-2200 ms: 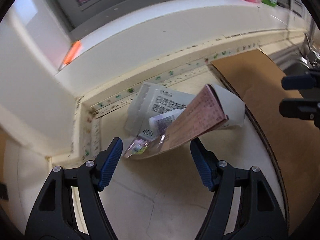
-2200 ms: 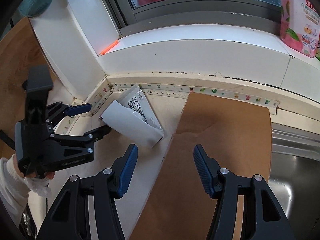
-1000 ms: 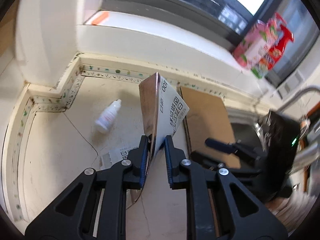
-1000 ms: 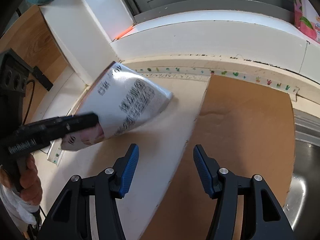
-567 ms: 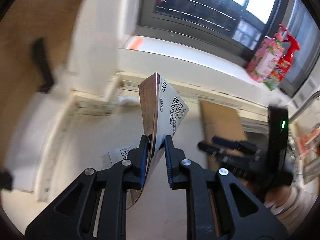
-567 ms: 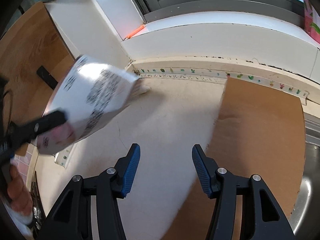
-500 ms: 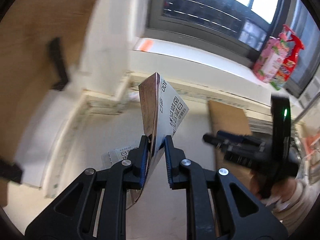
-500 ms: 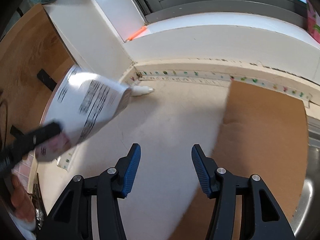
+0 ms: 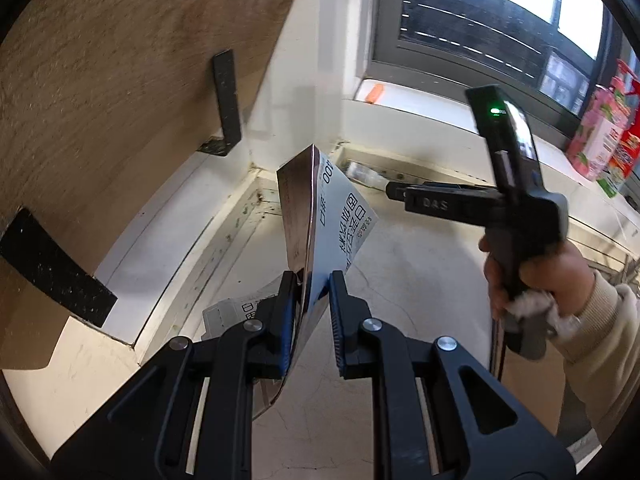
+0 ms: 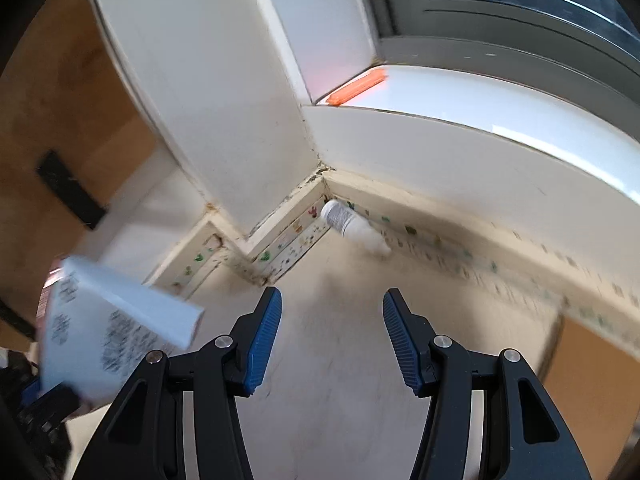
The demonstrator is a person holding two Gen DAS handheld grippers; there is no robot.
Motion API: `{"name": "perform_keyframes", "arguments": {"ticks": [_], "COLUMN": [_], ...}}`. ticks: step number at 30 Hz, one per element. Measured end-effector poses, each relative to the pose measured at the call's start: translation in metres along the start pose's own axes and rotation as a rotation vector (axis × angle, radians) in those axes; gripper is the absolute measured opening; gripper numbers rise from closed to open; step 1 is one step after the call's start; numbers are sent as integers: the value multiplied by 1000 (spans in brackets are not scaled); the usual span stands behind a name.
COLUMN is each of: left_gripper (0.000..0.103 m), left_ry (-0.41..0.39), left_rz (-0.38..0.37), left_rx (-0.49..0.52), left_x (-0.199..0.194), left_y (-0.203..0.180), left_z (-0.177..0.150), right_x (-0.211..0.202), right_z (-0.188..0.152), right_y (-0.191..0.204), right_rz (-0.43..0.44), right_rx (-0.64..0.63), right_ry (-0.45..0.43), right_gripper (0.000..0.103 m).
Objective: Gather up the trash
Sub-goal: 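Grasp the small white bottle with the right tool while the left tool holds the bag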
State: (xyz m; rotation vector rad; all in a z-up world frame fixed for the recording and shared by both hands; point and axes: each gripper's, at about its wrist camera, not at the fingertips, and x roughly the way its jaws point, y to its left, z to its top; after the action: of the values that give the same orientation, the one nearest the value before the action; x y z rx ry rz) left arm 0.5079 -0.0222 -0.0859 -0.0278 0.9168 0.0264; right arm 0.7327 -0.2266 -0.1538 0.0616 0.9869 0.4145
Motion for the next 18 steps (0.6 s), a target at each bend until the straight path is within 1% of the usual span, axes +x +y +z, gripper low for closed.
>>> {"name": "perform_keyframes", "arguments": {"ticks": [2, 7, 12, 15, 16, 18], "left_gripper": [13, 13, 13, 13, 14, 13], "left_ry": [-21, -14, 1, 11, 12, 14], "left_rz": [18, 55, 57, 59, 59, 56], "left_rx": [-3, -34, -58, -64, -65, -69], "left_x": [3, 15, 22, 23, 24, 25], "left_y": [-1, -4, -11, -14, -14, -14], "left_z": [0, -3, -4, -6, -6, -4], "right_x": [18, 57, 76, 87, 93, 98], "right_z": [10, 24, 36, 38, 38, 37], "right_y": [-2, -6, 1, 6, 6, 4], "right_rz": [-11, -40, -35, -24, -18, -12], "right_rx": [-11, -63, -145, -211, -232, -257], "right_ry": [16, 43, 43, 81, 102, 116], "right_gripper": [54, 54, 54, 54, 54, 47]}}
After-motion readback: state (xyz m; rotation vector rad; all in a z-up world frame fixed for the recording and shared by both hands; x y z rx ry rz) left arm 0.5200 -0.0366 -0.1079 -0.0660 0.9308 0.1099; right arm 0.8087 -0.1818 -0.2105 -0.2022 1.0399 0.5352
